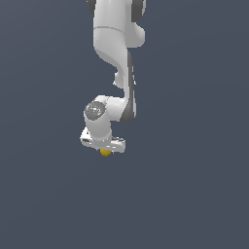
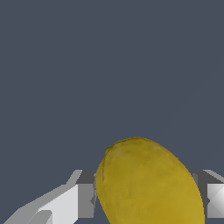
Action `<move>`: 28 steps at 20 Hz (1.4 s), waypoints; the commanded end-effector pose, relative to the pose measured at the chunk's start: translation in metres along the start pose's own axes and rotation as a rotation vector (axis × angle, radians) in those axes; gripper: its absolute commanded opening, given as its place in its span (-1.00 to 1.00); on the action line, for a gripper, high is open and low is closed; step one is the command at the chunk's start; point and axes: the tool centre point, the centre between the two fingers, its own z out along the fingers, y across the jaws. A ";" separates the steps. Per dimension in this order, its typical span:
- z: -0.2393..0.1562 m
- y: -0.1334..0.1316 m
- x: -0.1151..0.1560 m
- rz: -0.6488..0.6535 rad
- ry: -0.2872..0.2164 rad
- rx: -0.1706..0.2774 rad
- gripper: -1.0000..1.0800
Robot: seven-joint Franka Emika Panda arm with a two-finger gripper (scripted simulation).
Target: Pick up the object and move it to a goal position.
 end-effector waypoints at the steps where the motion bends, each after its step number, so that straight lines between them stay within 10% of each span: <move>1: 0.001 0.000 0.000 0.000 0.000 0.000 -1.00; 12: -0.005 -0.033 0.002 0.000 0.000 0.000 -1.00; 28: -0.028 -0.190 0.014 0.000 0.000 0.000 -1.00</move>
